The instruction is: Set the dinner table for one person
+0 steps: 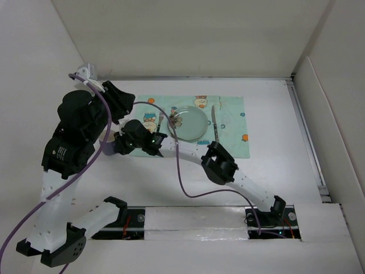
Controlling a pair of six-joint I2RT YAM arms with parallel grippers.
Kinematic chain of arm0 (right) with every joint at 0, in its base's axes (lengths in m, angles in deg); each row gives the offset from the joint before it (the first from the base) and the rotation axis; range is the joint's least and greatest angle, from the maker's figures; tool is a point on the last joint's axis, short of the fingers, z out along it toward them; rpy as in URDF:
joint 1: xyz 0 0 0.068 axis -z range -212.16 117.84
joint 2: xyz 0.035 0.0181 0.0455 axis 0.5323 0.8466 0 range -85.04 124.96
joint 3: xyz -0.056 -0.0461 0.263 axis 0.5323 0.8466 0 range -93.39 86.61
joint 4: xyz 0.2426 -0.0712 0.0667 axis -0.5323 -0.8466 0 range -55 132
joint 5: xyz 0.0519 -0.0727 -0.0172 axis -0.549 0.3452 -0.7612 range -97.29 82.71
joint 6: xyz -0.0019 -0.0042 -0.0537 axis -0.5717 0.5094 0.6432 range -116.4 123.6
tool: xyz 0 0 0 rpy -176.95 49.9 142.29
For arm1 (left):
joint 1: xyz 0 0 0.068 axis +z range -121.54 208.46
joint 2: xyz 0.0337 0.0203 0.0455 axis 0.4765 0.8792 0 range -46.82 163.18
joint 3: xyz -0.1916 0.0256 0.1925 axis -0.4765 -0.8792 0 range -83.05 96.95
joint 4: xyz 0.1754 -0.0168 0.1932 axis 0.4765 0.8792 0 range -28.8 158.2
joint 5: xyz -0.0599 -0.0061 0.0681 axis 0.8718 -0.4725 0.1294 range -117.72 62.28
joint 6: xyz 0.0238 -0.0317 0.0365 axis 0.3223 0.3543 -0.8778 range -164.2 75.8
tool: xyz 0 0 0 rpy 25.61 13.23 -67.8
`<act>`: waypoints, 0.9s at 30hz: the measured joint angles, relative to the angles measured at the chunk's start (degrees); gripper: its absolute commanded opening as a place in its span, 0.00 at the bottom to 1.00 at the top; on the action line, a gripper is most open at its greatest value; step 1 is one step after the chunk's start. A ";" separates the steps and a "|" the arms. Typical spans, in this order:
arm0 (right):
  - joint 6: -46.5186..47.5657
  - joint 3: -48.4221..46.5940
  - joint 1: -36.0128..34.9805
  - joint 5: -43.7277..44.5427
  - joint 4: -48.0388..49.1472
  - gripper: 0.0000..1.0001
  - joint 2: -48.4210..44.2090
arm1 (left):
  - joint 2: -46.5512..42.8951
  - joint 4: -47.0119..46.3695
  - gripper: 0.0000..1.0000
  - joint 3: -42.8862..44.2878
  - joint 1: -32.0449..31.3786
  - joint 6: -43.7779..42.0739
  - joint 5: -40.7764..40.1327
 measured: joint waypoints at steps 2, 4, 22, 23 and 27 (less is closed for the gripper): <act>-1.09 4.50 0.26 0.44 0.07 0.00 -3.89 | 0.09 -0.13 0.32 0.07 0.00 -0.48 -0.66; -2.36 11.85 0.94 0.61 1.07 0.00 -9.94 | 0.46 -0.13 0.34 0.61 0.00 -1.25 -1.38; -1.70 50.42 45.70 13.38 4.37 0.00 -56.04 | 11.10 -20.22 0.35 -14.29 0.00 -2.51 13.92; -1.44 51.23 46.90 13.84 3.28 0.00 -55.56 | 11.65 -20.31 0.35 -14.73 -0.02 -2.75 14.23; -0.31 51.82 49.66 15.52 0.46 0.00 -51.45 | 13.38 -21.79 0.36 -14.91 -0.02 -3.61 15.39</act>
